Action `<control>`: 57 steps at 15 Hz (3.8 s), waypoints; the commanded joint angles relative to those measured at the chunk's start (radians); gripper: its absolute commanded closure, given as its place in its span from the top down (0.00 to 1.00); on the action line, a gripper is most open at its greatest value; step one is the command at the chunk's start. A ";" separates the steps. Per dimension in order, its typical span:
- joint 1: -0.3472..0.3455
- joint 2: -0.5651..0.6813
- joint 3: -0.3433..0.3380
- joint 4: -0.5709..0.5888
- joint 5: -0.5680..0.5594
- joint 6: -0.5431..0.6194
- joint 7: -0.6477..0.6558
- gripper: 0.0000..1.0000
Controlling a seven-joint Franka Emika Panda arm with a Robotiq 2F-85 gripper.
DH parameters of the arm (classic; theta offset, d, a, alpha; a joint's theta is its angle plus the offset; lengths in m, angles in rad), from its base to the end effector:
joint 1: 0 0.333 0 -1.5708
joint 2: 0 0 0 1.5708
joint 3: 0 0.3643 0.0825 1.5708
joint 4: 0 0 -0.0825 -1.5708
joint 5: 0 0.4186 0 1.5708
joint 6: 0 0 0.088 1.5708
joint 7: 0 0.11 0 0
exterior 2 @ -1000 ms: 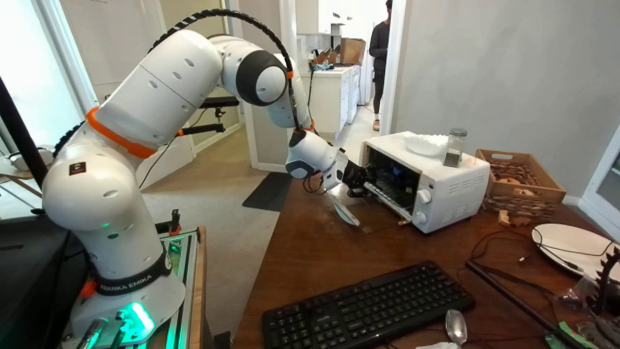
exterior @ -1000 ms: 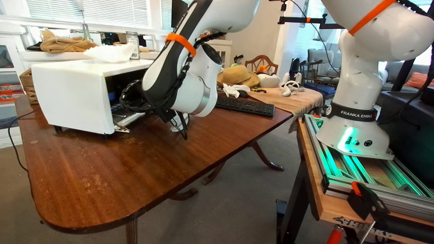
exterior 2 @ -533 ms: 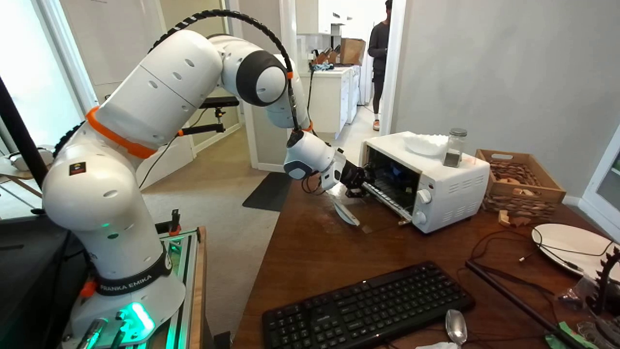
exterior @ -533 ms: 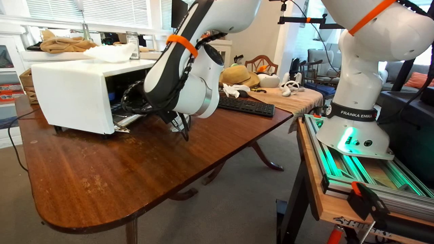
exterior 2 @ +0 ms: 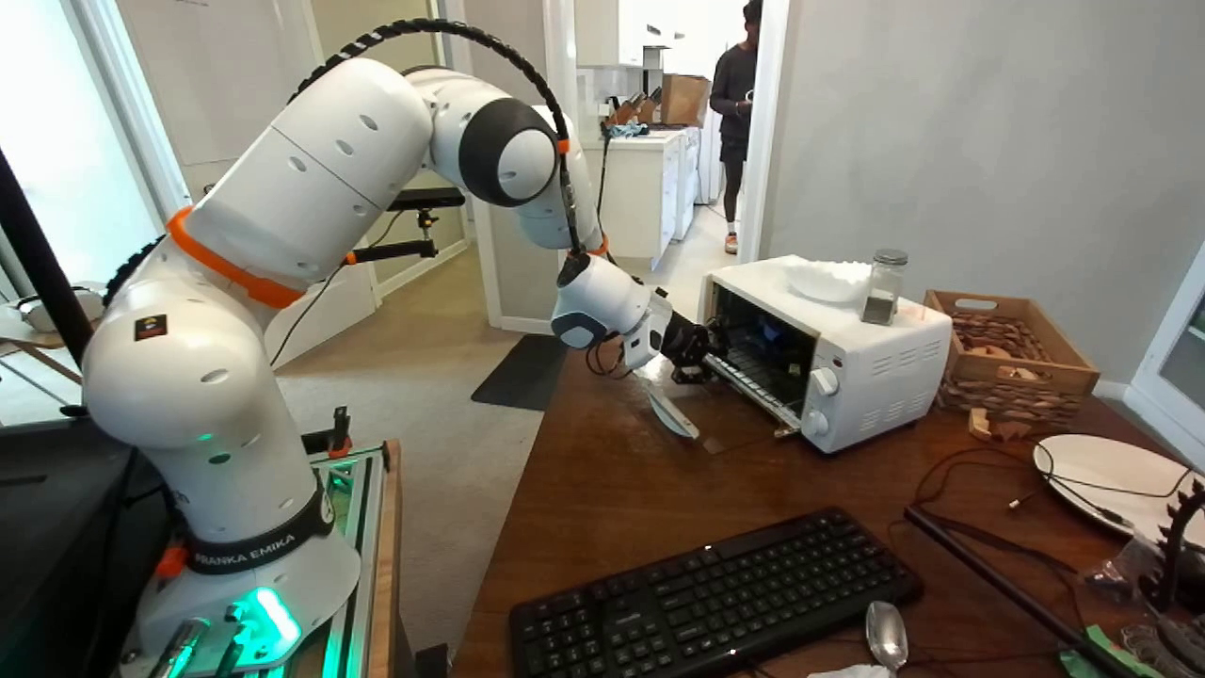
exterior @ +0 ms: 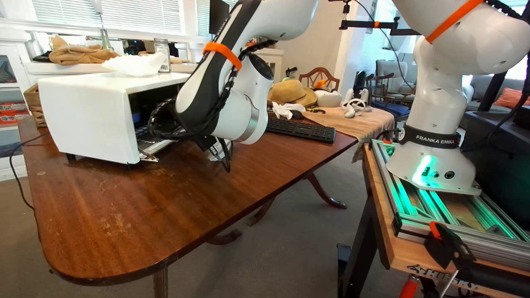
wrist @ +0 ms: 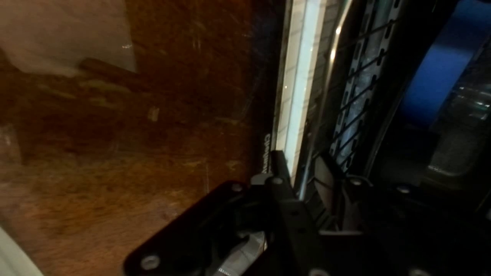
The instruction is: Open the oven then pull out the tray
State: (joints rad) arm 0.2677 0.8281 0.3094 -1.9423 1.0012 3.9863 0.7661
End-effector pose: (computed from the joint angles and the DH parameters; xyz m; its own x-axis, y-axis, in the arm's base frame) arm 0.5974 0.2163 0.1714 -0.0622 -0.9802 0.1880 -0.6059 -0.1126 -0.7875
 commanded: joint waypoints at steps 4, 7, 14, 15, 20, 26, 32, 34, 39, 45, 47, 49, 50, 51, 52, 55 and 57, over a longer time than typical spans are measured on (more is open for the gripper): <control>0.011 0.022 0.023 -0.025 0.018 -0.018 0.025 0.41; 0.014 0.020 0.023 -0.035 0.024 -0.014 0.023 0.66; 0.044 -0.028 0.038 -0.063 0.074 0.065 0.003 1.00; 0.049 -0.033 0.043 -0.071 0.093 0.076 0.000 1.00; 0.055 -0.063 0.036 -0.105 0.149 0.109 -0.004 0.72; 0.031 -0.104 -0.016 -0.090 0.154 0.087 -0.055 0.42; -0.003 -0.098 -0.050 -0.004 0.127 0.016 -0.124 0.40; -0.018 -0.084 -0.054 0.026 0.117 -0.037 -0.134 0.40; -0.031 -0.059 -0.071 0.099 0.116 -0.161 -0.173 0.42; -0.033 -0.032 -0.083 0.164 0.123 -0.227 -0.217 0.25; -0.033 -0.023 -0.083 0.172 0.126 -0.237 -0.224 0.05; -0.035 -0.016 -0.082 0.177 0.129 -0.241 -0.220 0.00; -0.036 -0.016 -0.082 0.176 0.131 -0.243 -0.220 0.05; -0.036 -0.016 -0.082 0.176 0.132 -0.242 -0.218 0.13; -0.036 -0.015 -0.082 0.176 0.132 -0.242 -0.217 0.11; -0.026 -0.018 -0.083 0.171 0.149 -0.231 -0.225 0.03; -0.013 -0.016 -0.079 0.172 0.156 -0.213 -0.222 0.03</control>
State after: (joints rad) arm 0.2375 0.7868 0.2285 -1.8006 1.1373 3.7726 0.5687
